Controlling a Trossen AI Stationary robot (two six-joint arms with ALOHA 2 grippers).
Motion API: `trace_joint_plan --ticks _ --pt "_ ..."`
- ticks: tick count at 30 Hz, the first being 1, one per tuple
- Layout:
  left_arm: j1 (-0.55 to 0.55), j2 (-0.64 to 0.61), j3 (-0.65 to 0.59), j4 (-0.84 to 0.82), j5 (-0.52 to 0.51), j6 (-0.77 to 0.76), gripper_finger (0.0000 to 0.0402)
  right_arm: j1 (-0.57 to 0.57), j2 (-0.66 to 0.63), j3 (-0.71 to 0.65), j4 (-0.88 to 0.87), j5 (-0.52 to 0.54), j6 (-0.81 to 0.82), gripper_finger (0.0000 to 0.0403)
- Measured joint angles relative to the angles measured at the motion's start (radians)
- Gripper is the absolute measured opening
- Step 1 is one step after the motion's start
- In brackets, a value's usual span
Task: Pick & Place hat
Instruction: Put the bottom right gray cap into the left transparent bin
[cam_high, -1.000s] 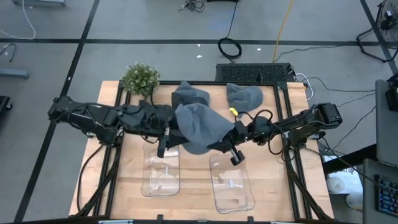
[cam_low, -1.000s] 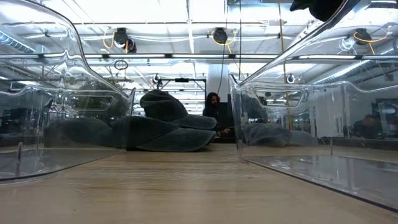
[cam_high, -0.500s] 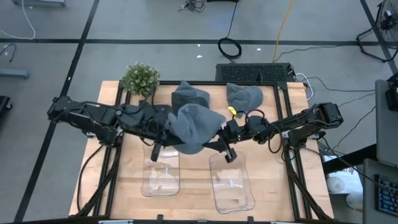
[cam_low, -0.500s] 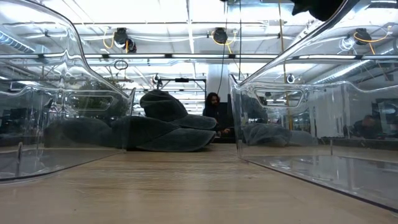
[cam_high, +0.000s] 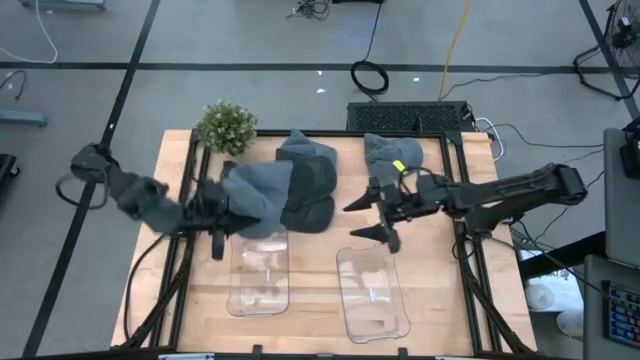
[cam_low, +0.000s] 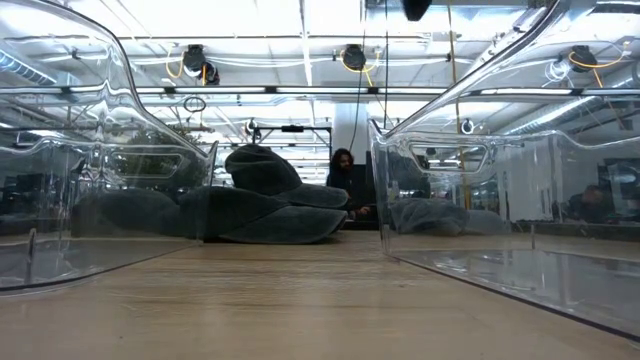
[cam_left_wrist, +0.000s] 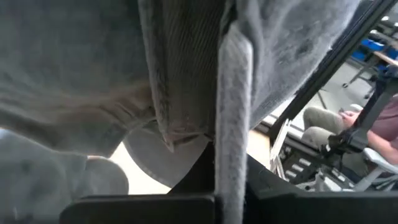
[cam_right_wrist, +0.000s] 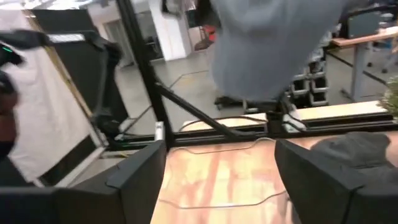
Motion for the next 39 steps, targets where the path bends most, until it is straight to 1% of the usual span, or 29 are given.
trace_joint_plan --ticks 3,4,6,9,11,15,17,20,23,27,32,35,39 --pt "-0.105 0.001 -0.112 0.063 -0.104 -0.118 0.0008 0.011 -0.062 0.0 -0.041 0.01 0.003 0.0285" --pt "-0.141 0.001 -0.158 0.107 -0.144 -0.156 0.0008 0.015 -0.082 0.0 -0.061 0.028 0.007 0.0283" --pt "-0.193 0.001 -0.253 0.201 -0.189 -0.229 0.0008 0.021 -0.122 0.0 -0.09 0.063 0.008 0.0279" --pt "-0.247 0.002 -0.394 0.364 -0.202 -0.342 0.0008 0.026 -0.171 0.0 -0.14 0.116 0.003 0.0277" --pt "-0.272 0.002 -0.471 0.444 -0.203 -0.419 0.0008 0.026 -0.192 0.0 -0.163 0.132 0.004 0.0277" --pt "-0.305 0.002 -0.572 0.469 -0.203 -0.582 0.0008 0.03 -0.21 0.0 -0.175 0.132 0.01 0.0277" --pt "-0.321 0.009 -0.608 0.511 -0.209 -0.627 0.0008 0.038 -0.209 0.0 -0.175 0.132 0.009 0.0277" --pt "-0.332 0.042 -0.64 0.56 -0.213 -0.691 0.0008 0.041 -0.201 0.0 -0.17 0.131 0.004 0.0276" --pt "-0.334 0.101 -0.646 0.601 -0.209 -0.733 0.0008 0.041 -0.2 0.0 -0.172 0.132 -0.013 0.0277" --pt "-0.331 0.164 -0.646 0.668 -0.198 -0.736 0.0008 0.041 -0.2 0.0 -0.168 0.132 -0.024 0.0276" --pt "-0.326 0.191 -0.646 0.675 -0.176 -0.732 0.001 0.041 -0.201 0.0 -0.152 0.132 -0.025 0.0276" --pt "-0.326 0.192 -0.646 0.674 -0.151 -0.733 0.0043 0.041 -0.2 0.0 -0.154 0.132 -0.025 0.0276" --pt "-0.326 0.192 -0.646 0.668 -0.14 -0.726 0.0117 0.041 -0.201 0.0 -0.154 0.132 -0.024 0.0277"
